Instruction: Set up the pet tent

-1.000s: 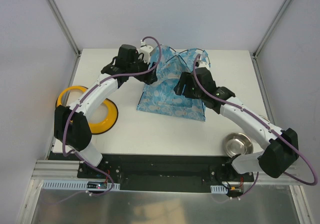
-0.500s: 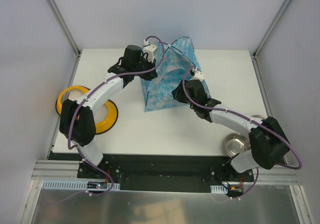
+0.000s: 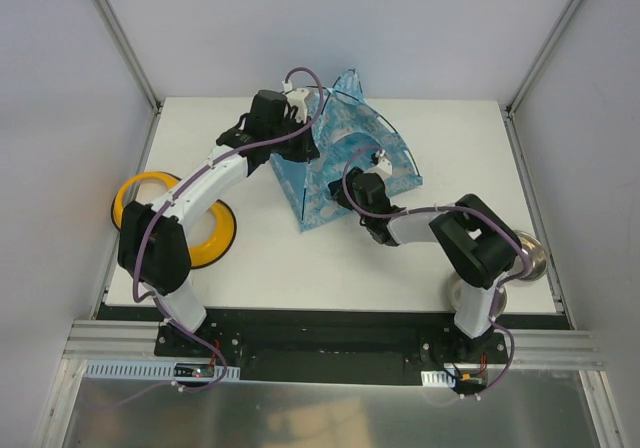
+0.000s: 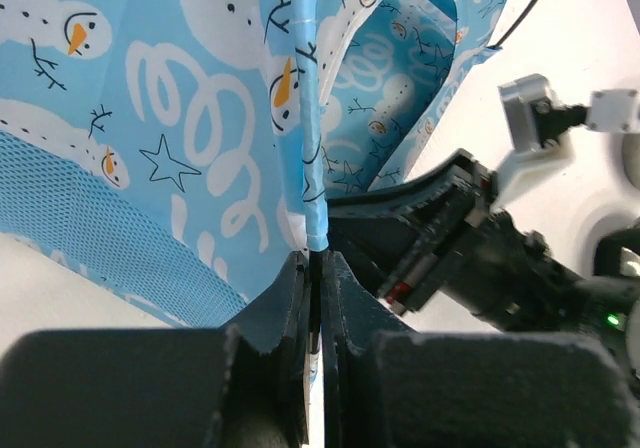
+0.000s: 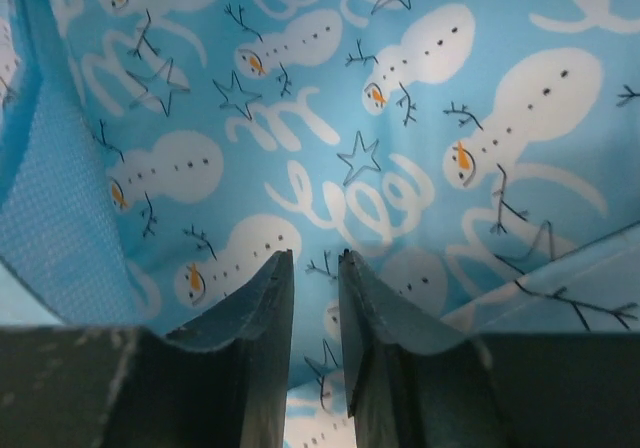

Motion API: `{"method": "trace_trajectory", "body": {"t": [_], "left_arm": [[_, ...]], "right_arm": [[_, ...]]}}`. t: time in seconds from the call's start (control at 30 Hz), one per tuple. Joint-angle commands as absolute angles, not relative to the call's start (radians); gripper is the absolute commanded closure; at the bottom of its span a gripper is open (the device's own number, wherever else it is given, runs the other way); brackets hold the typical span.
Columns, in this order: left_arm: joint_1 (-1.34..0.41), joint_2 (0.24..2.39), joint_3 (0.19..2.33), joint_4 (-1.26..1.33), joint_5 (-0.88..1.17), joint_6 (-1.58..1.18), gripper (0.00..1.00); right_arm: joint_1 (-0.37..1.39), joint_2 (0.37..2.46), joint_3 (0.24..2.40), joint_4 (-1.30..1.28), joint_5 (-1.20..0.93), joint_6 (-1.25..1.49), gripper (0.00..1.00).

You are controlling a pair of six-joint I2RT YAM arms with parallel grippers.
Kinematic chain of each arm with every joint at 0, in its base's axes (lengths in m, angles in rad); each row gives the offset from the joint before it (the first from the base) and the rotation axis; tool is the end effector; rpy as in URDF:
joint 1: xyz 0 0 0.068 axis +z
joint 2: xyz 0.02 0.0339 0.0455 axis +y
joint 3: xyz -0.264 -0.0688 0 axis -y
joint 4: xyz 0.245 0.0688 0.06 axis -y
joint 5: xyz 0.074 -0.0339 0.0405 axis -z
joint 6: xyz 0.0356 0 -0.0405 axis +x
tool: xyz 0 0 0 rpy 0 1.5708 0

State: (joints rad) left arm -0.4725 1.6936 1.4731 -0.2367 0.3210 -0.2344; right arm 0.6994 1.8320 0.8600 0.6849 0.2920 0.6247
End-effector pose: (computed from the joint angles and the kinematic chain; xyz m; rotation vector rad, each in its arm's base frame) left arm 0.3522 -0.1926 0.3329 0.4550 2.0396 -0.7638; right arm 0.2970 0.2365 0.1694 0.1366 1.8912 0.6474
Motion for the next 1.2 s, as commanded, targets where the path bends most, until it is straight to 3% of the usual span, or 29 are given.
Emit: {"method": "trace_trajectory", "body": {"t": [0.0, 0.23, 0.4, 0.87, 1.0, 1.17], "left_arm": [[-0.485, 1.629, 1.474, -0.287, 0.313, -0.302, 1.0], [-0.485, 1.667, 1.508, -0.342, 0.353, -0.318, 1.0], [-0.485, 1.703, 1.511, -0.351, 0.428, -0.347, 1.0], [-0.474, 1.77, 1.546, -0.353, 0.561, -0.295, 1.0], [-0.476, 1.779, 1.557, -0.353, 0.566, -0.301, 1.0], [-0.476, 1.767, 1.566, -0.351, 0.558, -0.302, 1.0]], "right_arm": [[0.678, 1.893, 0.882, 0.946, 0.235, 0.794, 0.7], [0.632, 1.986, 1.014, 0.943, 0.178, 0.868, 0.71], [0.571, 2.14, 1.165, 1.026, -0.087, 0.952, 0.73], [0.666, 2.384, 1.361, 1.292, -0.305, 1.08, 0.75], [0.698, 2.388, 1.365, 1.183, -0.253, 1.031, 0.75], [0.71, 2.365, 1.316, 0.97, -0.025, 1.0, 0.72]]}}
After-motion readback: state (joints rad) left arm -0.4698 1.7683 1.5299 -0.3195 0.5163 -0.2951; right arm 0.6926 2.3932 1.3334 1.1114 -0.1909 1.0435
